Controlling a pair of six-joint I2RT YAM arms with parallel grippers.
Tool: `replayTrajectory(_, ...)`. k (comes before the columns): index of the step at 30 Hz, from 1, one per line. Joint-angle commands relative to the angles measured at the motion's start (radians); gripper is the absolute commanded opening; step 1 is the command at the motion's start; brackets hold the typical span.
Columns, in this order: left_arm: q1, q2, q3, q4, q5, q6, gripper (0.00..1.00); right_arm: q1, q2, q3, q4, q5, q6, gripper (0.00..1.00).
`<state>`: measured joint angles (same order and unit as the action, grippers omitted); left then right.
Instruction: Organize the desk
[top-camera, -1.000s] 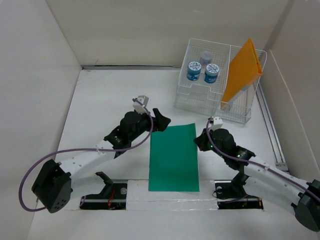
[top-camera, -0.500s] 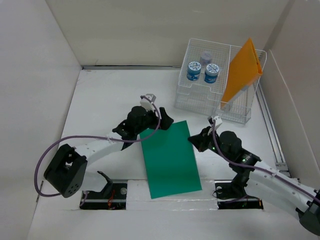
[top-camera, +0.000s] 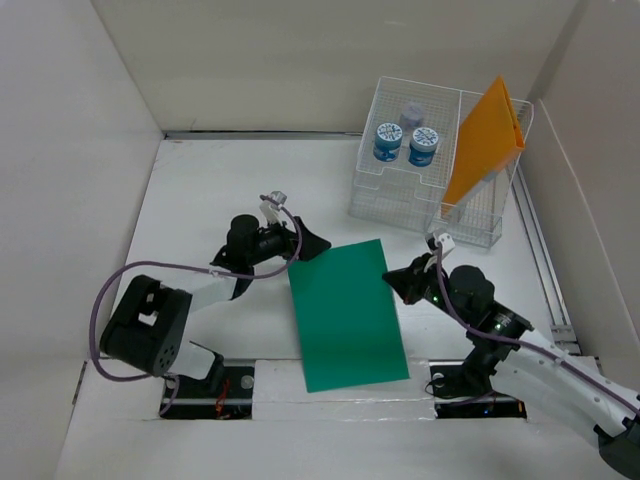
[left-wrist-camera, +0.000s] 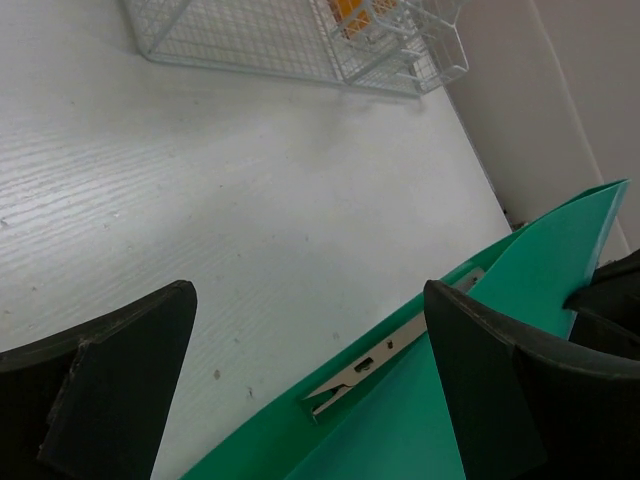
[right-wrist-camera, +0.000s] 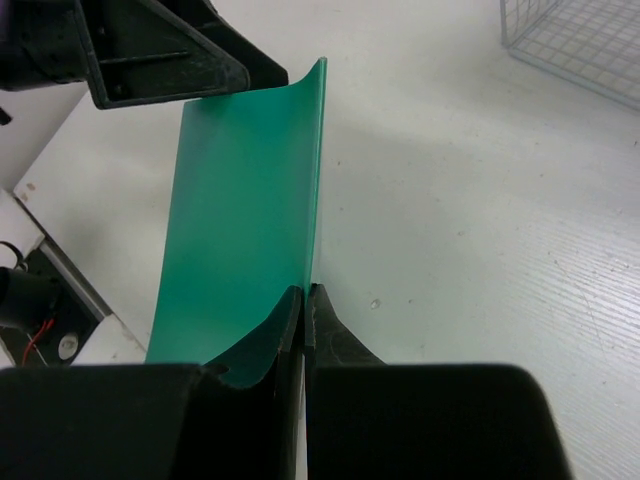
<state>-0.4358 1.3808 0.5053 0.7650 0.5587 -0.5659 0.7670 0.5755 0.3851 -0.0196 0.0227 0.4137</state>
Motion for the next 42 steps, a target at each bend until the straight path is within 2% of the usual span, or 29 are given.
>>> replayTrajectory(1,0.029,0.072,0.011,0.221,0.251,-0.051,0.94,-0.005,-0.019,0.051,0.033,0.014,-0.026,0.00)
replayTrajectory(5,0.029,0.139,0.004,0.290,0.309,-0.061,0.91,-0.005,-0.025,0.049,0.040,0.019,-0.026,0.00)
replayTrajectory(11,0.005,0.133,-0.004,0.353,0.377,-0.046,0.84,-0.005,0.032,0.047,0.098,0.003,-0.016,0.00)
replayTrajectory(18,-0.004,0.205,-0.031,0.574,0.487,-0.182,0.83,-0.032,0.050,0.061,0.144,-0.009,-0.013,0.00)
replayTrajectory(21,-0.004,0.202,-0.022,0.513,0.459,-0.148,0.83,-0.041,0.032,0.084,0.135,-0.047,-0.010,0.00)
replayTrajectory(23,-0.004,0.181,-0.013,0.376,0.408,-0.050,0.86,-0.041,0.017,0.101,0.112,-0.066,-0.010,0.00)
replayTrajectory(25,-0.004,0.146,-0.004,0.318,0.372,-0.005,0.90,-0.041,0.000,0.112,0.089,-0.070,-0.013,0.00)
replayTrajectory(30,-0.004,0.136,0.006,0.303,0.386,0.018,0.92,-0.050,0.012,0.118,0.096,-0.073,-0.023,0.00)
replayTrajectory(32,-0.014,0.153,0.009,0.328,0.414,0.014,0.89,-0.051,0.035,0.117,0.125,-0.079,-0.023,0.00)
replayTrajectory(33,-0.014,0.158,0.004,0.356,0.453,-0.014,0.86,-0.060,0.046,0.115,0.136,-0.081,-0.023,0.00)
replayTrajectory(35,-0.014,0.173,-0.014,0.474,0.492,-0.058,0.72,-0.071,0.087,0.113,0.171,-0.098,-0.021,0.00)
replayTrajectory(37,-0.023,0.201,-0.002,0.516,0.567,-0.092,0.26,-0.113,0.136,0.103,0.231,-0.125,-0.010,0.00)
replayTrajectory(39,-0.034,0.210,0.004,0.516,0.587,-0.097,0.23,-0.138,0.159,0.101,0.260,-0.156,0.004,0.00)
replayTrajectory(42,-0.047,0.234,0.021,0.516,0.606,-0.100,0.05,-0.193,0.204,0.106,0.314,-0.222,0.033,0.00)
